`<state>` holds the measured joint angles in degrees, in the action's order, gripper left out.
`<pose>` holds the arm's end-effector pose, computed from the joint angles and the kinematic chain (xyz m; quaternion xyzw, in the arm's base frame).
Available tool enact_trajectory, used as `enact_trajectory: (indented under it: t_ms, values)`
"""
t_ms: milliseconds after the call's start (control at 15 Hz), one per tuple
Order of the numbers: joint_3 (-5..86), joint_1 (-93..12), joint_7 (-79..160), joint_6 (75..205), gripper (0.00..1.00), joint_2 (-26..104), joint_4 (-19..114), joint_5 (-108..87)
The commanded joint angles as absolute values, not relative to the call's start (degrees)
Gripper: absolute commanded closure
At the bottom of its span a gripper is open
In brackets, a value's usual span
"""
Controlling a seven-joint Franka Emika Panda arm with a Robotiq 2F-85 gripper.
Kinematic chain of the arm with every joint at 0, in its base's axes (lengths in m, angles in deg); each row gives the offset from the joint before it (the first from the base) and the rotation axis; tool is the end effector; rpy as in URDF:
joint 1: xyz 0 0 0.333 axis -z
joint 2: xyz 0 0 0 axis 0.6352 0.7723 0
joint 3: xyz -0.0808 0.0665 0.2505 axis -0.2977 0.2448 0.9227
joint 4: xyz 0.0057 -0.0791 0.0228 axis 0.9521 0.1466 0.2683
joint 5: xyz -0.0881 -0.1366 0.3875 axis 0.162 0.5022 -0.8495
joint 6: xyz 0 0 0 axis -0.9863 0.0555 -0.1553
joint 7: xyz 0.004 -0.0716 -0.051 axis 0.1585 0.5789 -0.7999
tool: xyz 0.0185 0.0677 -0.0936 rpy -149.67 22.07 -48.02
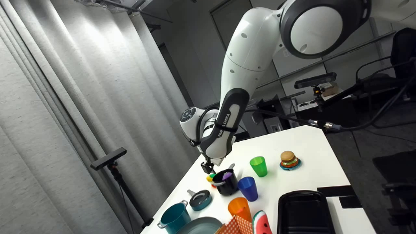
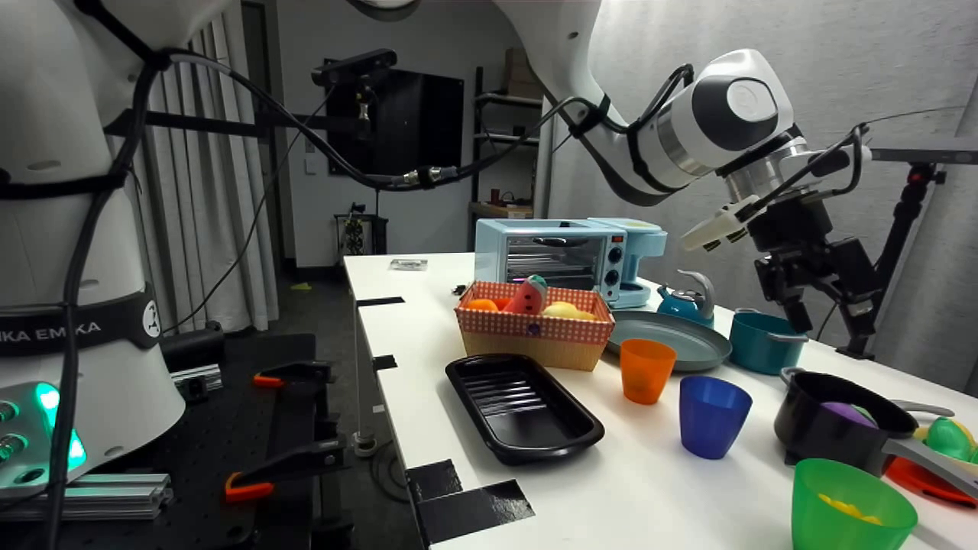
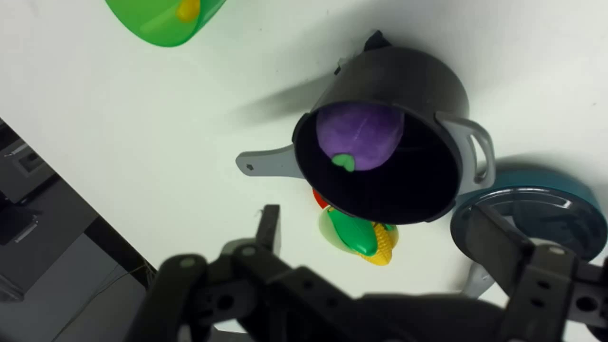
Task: Take the purple object from the black plate and put it in the black pot
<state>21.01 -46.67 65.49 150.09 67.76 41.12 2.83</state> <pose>0.7188 -0.1580 0.2007 0.9429 -0.2028 0.1618 0.2089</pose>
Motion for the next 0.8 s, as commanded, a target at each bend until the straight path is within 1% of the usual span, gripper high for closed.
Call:
enact_trajectory:
  t_ms: [0, 733]
  values:
    - [22.7, -47.3, 64.8, 151.9, 0.0, 59.9, 51.6, 3.3]
    - [25.8, -49.5, 66.4, 155.4, 0.0, 44.0, 74.8, 5.0]
